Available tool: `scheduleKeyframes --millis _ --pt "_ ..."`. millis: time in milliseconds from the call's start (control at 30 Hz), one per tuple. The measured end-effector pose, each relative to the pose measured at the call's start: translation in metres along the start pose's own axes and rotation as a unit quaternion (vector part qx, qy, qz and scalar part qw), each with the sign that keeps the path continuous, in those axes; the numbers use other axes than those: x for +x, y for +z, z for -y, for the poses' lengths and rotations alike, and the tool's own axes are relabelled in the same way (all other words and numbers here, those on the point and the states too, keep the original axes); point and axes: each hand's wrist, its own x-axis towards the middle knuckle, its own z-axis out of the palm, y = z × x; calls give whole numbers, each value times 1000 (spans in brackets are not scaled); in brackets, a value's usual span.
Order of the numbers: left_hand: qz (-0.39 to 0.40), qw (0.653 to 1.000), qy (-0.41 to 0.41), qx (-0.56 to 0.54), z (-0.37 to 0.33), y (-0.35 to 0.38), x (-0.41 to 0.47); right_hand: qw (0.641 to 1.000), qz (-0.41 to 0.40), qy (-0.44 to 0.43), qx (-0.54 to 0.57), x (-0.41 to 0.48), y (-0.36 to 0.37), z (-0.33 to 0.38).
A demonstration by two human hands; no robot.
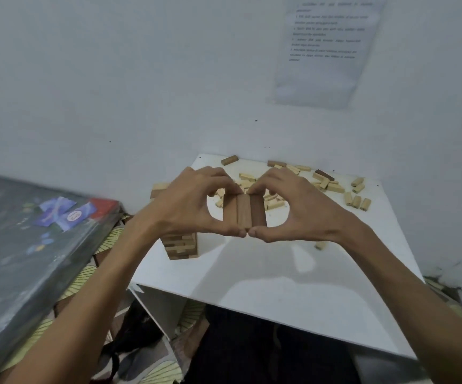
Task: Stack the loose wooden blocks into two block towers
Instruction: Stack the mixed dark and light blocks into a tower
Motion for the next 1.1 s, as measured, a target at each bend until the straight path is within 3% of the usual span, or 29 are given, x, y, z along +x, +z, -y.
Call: scheduleKeyframes --millis 500,1100 --pt "-8 997 -64 -45 100 -64 -29 998 45 -39 2 123 44 40" --pt "0 988 -119 -93 128 -57 -32 996 90 -9 9 150 61 36"
